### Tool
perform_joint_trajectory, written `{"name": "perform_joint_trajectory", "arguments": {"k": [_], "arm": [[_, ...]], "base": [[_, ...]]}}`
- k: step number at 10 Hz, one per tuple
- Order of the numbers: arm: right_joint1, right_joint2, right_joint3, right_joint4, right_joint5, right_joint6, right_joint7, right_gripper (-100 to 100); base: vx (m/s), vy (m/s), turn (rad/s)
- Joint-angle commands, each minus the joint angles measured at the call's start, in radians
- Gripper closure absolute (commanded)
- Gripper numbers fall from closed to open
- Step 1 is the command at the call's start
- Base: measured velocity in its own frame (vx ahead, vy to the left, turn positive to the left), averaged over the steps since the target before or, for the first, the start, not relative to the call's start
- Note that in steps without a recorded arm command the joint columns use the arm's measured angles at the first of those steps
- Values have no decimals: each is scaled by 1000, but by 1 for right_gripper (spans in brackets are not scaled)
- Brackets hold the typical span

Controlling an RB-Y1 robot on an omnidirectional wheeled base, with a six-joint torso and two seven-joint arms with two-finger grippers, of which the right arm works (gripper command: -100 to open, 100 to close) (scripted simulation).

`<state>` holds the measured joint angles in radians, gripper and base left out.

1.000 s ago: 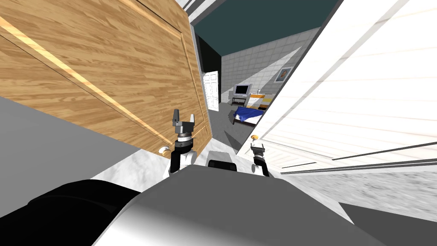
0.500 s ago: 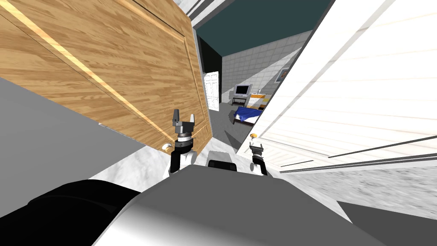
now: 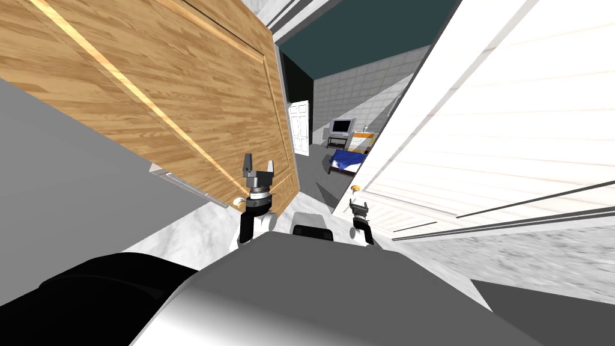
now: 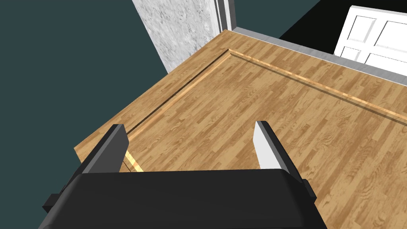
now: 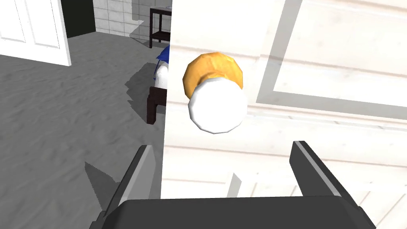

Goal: Pull the door open

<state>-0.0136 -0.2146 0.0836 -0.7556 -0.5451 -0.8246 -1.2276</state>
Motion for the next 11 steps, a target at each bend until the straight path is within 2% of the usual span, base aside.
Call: {"name": "perform_joint_trajectory", "arguments": {"k": [1, 5, 6, 7, 8, 11], "arm": [[-4, 5, 9, -4, -18, 6, -50, -100], [-10, 13, 24, -12, -49, 18, -125, -100], [-9, 12, 22, -11, -44, 17, -111, -100], [-2, -6, 16, -3, -51, 11, -135, -100], [1, -13, 14, 0, -52, 8, -141, -100], [18, -57, 0, 18, -65, -8, -187, -100]], "base": [[-86, -23, 23], [-62, -9, 15], [-28, -3, 2], [105, 13, 112], [182, -4, 99], [192, -17, 115]]}}
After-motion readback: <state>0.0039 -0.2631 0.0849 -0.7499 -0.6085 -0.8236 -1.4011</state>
